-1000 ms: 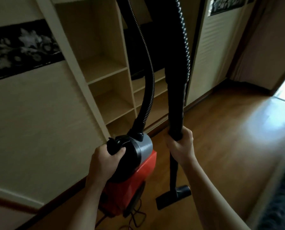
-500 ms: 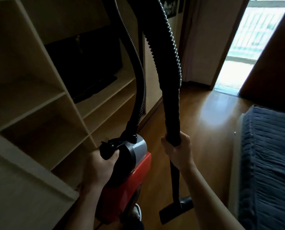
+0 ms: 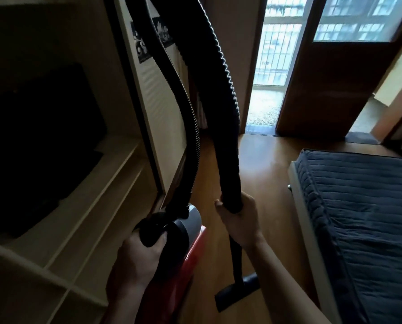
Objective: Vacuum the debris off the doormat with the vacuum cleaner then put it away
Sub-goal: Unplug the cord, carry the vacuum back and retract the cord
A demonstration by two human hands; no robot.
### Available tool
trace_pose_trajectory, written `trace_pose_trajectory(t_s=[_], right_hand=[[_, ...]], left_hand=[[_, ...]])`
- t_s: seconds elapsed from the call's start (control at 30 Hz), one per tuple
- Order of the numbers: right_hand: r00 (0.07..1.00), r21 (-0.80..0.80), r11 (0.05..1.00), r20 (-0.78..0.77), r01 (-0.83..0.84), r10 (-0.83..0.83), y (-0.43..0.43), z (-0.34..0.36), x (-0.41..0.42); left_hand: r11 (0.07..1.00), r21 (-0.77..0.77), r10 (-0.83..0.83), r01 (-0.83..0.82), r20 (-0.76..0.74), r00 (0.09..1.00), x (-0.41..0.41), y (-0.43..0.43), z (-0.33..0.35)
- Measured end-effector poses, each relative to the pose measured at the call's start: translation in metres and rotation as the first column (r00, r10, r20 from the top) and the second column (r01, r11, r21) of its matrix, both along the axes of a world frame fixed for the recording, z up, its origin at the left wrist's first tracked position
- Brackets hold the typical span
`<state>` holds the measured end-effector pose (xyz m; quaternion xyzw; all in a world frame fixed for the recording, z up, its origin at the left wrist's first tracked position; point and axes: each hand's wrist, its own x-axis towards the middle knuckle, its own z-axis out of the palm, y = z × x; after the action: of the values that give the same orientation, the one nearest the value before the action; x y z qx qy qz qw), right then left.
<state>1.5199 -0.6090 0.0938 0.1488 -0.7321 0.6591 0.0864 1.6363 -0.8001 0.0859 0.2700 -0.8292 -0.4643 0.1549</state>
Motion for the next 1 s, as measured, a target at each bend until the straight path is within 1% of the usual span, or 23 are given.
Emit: trace_pose_trajectory(t_s=[0.13, 0.23, 0.37, 0.5, 0.67, 0.73, 0.9, 1.0], right_hand=[[0.993, 0.023, 0.993, 0.006, 0.115, -0.115, 0.001, -0.007, -0.048], [0.985, 0.062, 0.983, 0.008, 0.17, -0.171, 0.007, -0.014, -0.088], [0.983, 0.07, 0.981, -0.026, 0.183, -0.181, 0.023, -0.022, -0.153], [0.984, 0.048, 0.983, -0.02, 0.178, -0.177, 0.041, -0.03, -0.24], [0.987, 0.035, 0.987, -0.022, 0.158, -0.157, 0.074, -0.02, -0.352], [0.989, 0.012, 0.99, -0.033, 0.142, -0.141, 0.088, -0.013, -0.391], [0.988, 0.068, 0.99, -0.094, 0.127, -0.12, 0.111, -0.01, -0.471], [0.987, 0.072, 0.989, -0.101, 0.128, -0.121, 0.123, -0.011, -0.514]], left_hand=[[1.0, -0.01, -0.03, 0.03, -0.009, 1.0, -0.056, -0.01, 0.002], [0.998, -0.021, -0.06, 0.06, 0.022, 0.998, -0.101, -0.011, -0.001], [0.997, -0.021, -0.08, 0.08, -0.006, 0.997, -0.169, -0.001, -0.008], [0.997, -0.02, -0.08, 0.079, -0.012, 0.997, -0.254, 0.018, -0.015], [0.998, -0.008, -0.066, 0.066, -0.028, 0.997, -0.372, 0.051, -0.005], [0.998, -0.006, -0.06, 0.06, -0.064, 0.996, -0.413, 0.065, 0.001], [0.998, 0.033, -0.053, 0.056, -0.094, 0.994, -0.496, 0.088, 0.006], [0.999, 0.002, -0.054, 0.054, -0.077, 0.996, -0.541, 0.098, 0.007]])
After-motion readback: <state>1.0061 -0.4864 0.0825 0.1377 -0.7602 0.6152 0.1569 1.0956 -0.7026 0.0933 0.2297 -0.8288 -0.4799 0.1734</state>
